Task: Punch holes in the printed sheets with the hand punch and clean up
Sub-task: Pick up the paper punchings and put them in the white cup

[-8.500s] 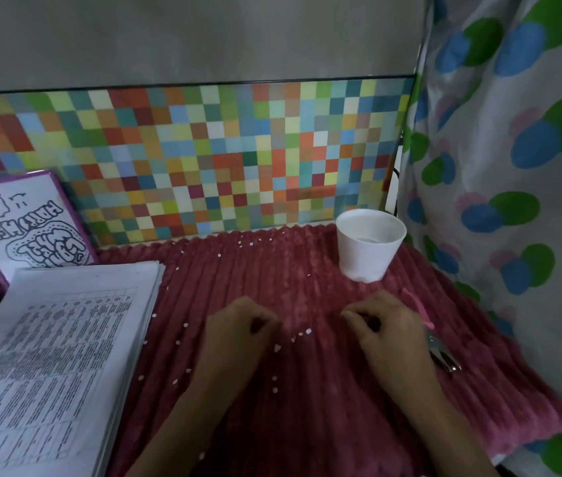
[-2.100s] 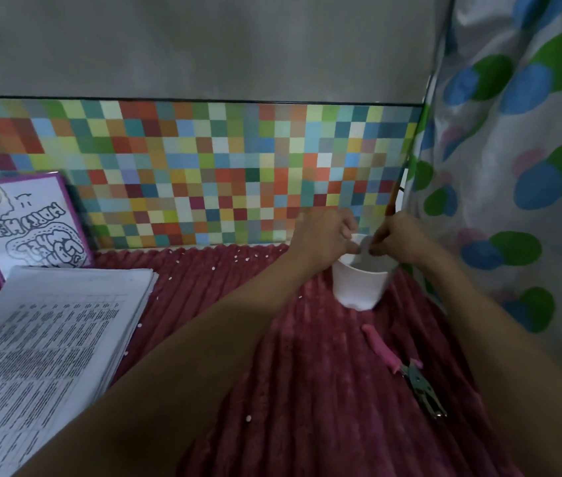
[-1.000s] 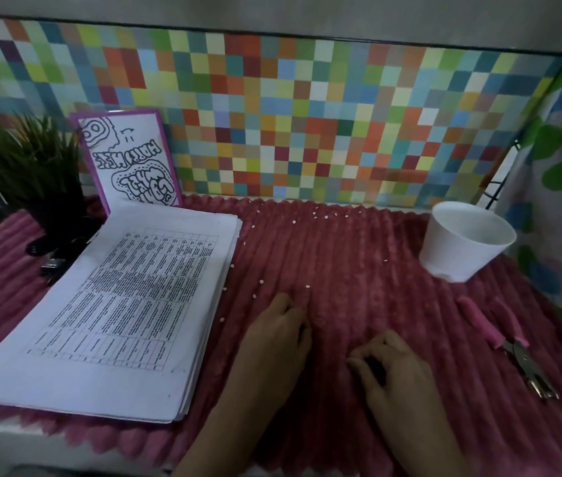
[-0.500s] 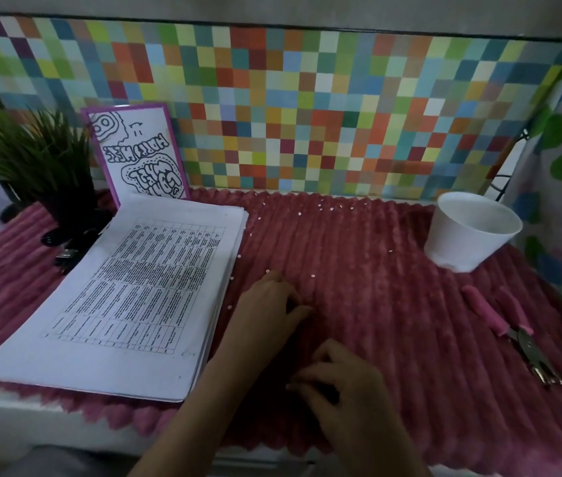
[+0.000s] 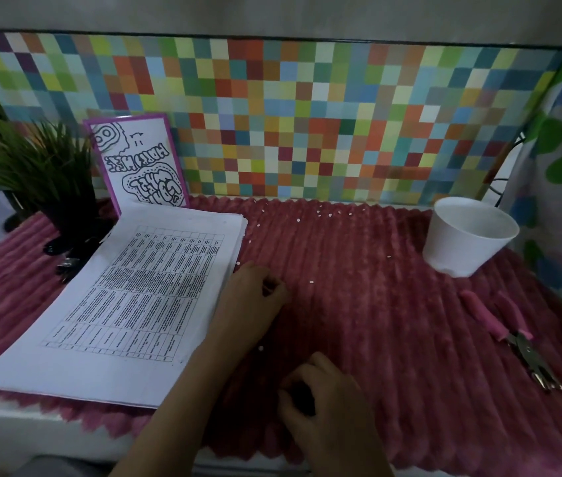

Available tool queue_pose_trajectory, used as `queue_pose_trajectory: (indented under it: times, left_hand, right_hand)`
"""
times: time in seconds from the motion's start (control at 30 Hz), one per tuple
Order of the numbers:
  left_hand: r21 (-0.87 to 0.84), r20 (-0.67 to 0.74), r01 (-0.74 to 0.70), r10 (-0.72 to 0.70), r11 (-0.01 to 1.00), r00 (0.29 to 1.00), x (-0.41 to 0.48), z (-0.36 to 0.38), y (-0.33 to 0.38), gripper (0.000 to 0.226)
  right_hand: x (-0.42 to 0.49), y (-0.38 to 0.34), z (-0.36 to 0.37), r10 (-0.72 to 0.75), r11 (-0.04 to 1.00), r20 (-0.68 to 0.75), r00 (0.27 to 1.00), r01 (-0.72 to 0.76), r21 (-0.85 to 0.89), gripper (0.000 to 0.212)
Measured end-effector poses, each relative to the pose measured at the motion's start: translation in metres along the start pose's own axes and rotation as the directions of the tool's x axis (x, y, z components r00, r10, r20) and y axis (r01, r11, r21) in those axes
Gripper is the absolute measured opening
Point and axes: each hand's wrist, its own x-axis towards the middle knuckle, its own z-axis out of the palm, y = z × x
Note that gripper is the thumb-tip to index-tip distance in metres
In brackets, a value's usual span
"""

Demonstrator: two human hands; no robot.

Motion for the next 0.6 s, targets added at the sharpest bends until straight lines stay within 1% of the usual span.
queue_pose_trajectory:
  times: [0.1,0.17,0.23,0.27,0.3,0.33,0.4,0.47,0.5,0.53,0.6]
  left_hand:
    - [0.019,0.016,-0.08,0.079,0.997,0.997,0.018,0.002,0.019,0.02]
    - [0.027,0.046,-0.129,0.128,0.991,0.991,0.032,0.015,0.028,0.023]
    - [0.069,0.105,-0.13,0.123,0.989,0.987,0.039,0.029,0.03,0.033]
    - [0.092,0.131,-0.123,0.111,0.988,0.985,0.04,0.034,0.029,0.032]
    - [0.115,0.143,-0.116,0.099,0.987,0.985,0.039,0.038,0.028,0.026]
    - [0.13,0.134,-0.119,0.102,0.984,0.986,0.039,0.04,0.025,0.02]
    - [0.163,0.122,-0.136,0.117,0.977,0.986,0.039,0.044,0.021,0.016]
    - [0.211,0.152,-0.148,0.117,0.966,0.981,0.04,0.045,0.022,0.014]
    - [0.209,0.164,-0.139,0.106,0.968,0.981,0.042,0.044,0.023,0.014]
    - [0.188,0.172,-0.108,0.075,0.976,0.982,0.044,0.041,0.024,0.015]
    - [0.092,0.168,0.0,-0.015,0.996,0.986,0.05,0.032,0.027,0.014]
  right_hand:
    - [0.001,0.002,-0.002,0.093,0.981,0.003,0.996,-0.092,0.172,0.021]
    - [0.0,0.002,-0.004,0.078,0.977,0.002,0.997,-0.077,0.2,0.026]
    - [0.0,0.002,-0.006,0.059,0.976,0.011,0.998,-0.06,0.207,0.031]
    - [0.0,0.003,-0.007,0.06,0.975,0.015,0.998,-0.062,0.211,0.033]
    - [0.0,0.003,-0.01,0.061,0.973,0.017,0.998,-0.063,0.223,0.034]
    - [0.0,0.004,-0.013,0.057,0.969,0.025,0.998,-0.061,0.24,0.032]
    - [0.0,0.007,-0.024,0.057,0.962,0.044,0.997,-0.067,0.265,0.029]
    - [0.0,0.011,-0.041,0.07,0.957,0.057,0.996,-0.083,0.277,0.026]
    - [0.0,0.014,-0.052,0.07,0.958,0.046,0.996,-0.08,0.276,0.022]
    - [0.001,0.019,-0.064,0.068,0.96,0.021,0.997,-0.071,0.273,0.017]
    - [0.007,0.031,-0.095,0.108,0.959,-0.04,0.993,-0.093,0.266,0.006]
